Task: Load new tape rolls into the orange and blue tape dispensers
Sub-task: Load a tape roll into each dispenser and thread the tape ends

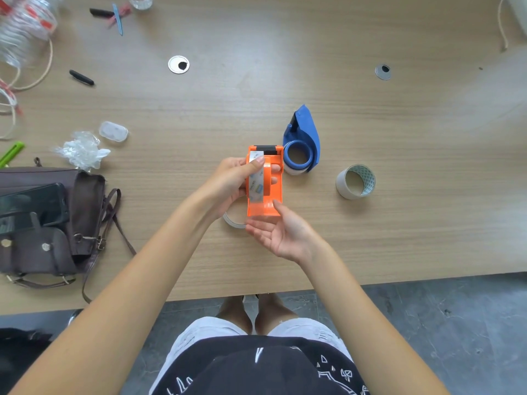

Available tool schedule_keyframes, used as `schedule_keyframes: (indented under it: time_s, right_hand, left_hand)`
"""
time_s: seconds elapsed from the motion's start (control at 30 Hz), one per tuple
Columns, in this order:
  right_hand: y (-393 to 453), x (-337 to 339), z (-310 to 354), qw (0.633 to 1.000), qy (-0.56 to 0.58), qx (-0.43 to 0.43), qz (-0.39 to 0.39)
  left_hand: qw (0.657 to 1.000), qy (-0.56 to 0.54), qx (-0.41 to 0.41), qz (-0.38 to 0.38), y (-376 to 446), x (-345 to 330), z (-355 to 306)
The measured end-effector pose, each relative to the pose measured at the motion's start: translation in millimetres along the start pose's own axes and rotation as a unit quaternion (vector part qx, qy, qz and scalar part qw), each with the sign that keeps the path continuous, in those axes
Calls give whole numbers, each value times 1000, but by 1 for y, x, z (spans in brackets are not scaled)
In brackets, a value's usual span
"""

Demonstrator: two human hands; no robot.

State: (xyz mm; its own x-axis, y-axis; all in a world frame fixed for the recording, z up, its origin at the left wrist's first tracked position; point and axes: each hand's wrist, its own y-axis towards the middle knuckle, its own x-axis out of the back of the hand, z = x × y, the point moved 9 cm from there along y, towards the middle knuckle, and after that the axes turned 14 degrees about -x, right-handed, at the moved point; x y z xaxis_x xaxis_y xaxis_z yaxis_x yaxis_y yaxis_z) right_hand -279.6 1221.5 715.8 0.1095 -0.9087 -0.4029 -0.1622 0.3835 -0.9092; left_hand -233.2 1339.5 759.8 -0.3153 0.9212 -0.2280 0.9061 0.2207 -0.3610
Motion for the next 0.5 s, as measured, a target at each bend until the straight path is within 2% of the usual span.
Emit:
schedule_keyframes:
  time_s: [0.13,0.33,0.5]
  right_hand:
    - [3,-18,1,996,34,-40,73]
    - [5,-14,9,994,84,-28,62]
    - [3,-11,5,991,98,-14,95]
  left_hand:
    - [1000,-7,-1,8,-2,-3,1]
    - [1000,-8,-5,17,-3,2,2]
    - [1000,-6,-8,6,-1,7,2]
